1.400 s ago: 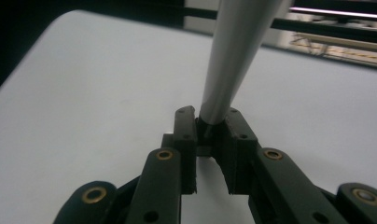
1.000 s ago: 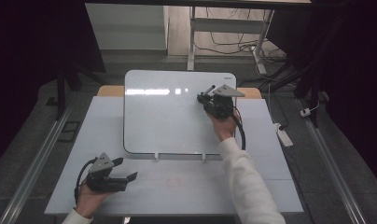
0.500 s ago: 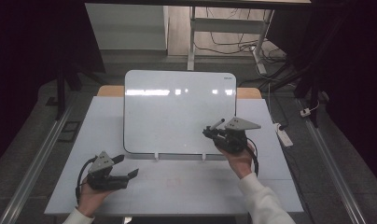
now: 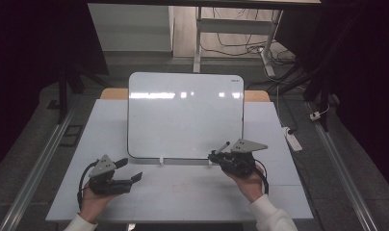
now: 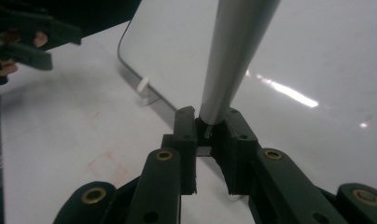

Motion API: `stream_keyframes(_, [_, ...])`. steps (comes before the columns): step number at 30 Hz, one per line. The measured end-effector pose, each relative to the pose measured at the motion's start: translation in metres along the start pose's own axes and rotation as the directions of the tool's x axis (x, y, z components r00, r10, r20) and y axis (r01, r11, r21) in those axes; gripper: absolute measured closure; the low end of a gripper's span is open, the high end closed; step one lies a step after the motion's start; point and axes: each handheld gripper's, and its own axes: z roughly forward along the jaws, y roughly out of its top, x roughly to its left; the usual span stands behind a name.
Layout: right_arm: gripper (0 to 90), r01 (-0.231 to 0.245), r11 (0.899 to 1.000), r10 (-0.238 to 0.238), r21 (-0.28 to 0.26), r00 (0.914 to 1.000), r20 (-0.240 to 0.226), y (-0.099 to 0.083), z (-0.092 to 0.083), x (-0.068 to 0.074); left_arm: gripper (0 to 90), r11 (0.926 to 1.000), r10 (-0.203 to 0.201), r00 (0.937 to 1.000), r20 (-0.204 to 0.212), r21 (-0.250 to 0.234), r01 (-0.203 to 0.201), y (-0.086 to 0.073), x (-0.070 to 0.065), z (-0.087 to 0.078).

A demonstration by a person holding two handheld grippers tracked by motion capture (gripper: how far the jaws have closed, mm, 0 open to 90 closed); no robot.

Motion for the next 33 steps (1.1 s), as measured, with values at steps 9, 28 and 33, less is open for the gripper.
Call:
stream_keyframes(9, [77.2,0.016,0.999,-0.014,0.041,0.9989,-0.044,-0.006,0.007,0.012,22.4,0.9999,0.001,0.9999,0.012,-0.010,-0.001,0.005,-0.003,0.001])
stream_keyframes(28, [77.2,-0.019,0.990,0.042,0.141,0.9857,-0.163,-0.013,0.036,0.029,38.2,0.9700,0.243,0.9374,0.250,-0.070,-0.233,0.089,-0.077,0.060])
stream_keyframes(33, [77.2,-0.020,0.987,0.049,0.161,0.9829,-0.178,-0.014,0.042,0.033,47.6,0.9586,0.284,0.9136,0.291,-0.070,-0.276,0.098,-0.090,0.074])
